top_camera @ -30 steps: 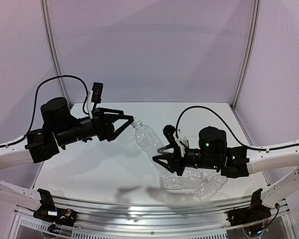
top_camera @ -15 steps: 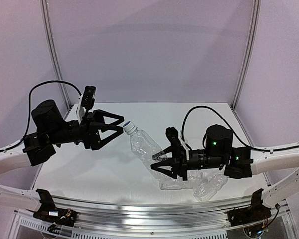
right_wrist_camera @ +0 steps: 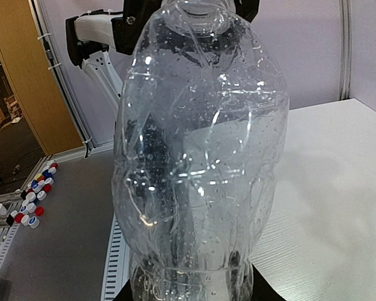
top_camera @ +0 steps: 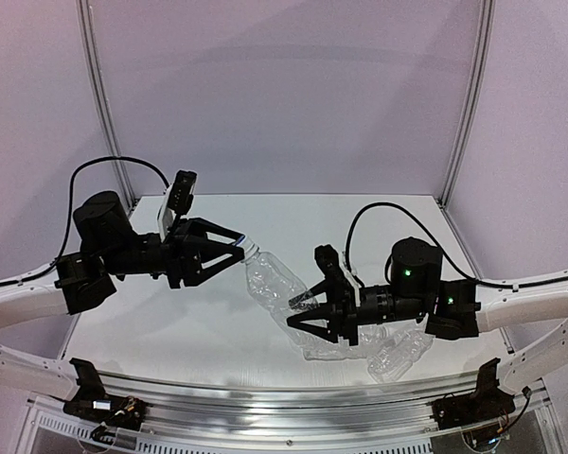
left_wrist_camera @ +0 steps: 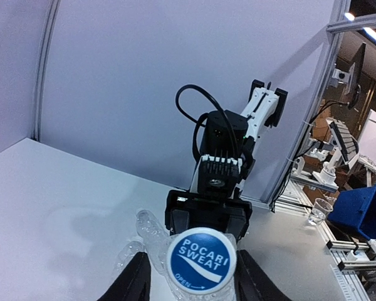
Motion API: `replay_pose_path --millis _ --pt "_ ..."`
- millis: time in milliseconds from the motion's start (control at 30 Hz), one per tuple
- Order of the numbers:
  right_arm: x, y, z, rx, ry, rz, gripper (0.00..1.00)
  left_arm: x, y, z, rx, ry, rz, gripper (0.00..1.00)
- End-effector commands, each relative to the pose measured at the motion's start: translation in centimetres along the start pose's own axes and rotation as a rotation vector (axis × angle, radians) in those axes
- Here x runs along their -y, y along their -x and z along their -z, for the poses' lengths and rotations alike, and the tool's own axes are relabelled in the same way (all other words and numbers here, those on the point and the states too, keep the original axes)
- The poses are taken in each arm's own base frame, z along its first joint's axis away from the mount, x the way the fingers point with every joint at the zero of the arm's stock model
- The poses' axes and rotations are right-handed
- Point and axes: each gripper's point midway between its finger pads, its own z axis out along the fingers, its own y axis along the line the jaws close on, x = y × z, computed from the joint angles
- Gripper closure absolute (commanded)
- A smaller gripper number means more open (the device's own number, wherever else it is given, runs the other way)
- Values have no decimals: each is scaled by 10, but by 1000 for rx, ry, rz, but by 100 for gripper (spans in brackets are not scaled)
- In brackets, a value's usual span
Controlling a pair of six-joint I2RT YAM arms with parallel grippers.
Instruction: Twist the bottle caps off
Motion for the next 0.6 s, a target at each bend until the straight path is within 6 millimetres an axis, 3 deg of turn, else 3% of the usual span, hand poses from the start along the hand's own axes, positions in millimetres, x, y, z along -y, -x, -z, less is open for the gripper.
replay_pose_path --millis 0,100,300,400,467,567 --pt "1 1 -1 6 3 6 95 4 7 -4 10 -19 -12 63" --pt "7 1 -2 5 -27 5 95 0 7 -4 7 5 0 74" --pt "35 1 2 1 -195 -8 95 -9 8 -7 2 73 28 75" --pt "64 -2 9 -11 -377 -13 96 -32 11 -9 8 251 94 73" --pt "85 -5 16 -23 -518 0 96 -59 8 -4 37 445 161 74" --pt "100 -9 20 -49 -614 8 97 -73 -1 -5 73 531 263 72"
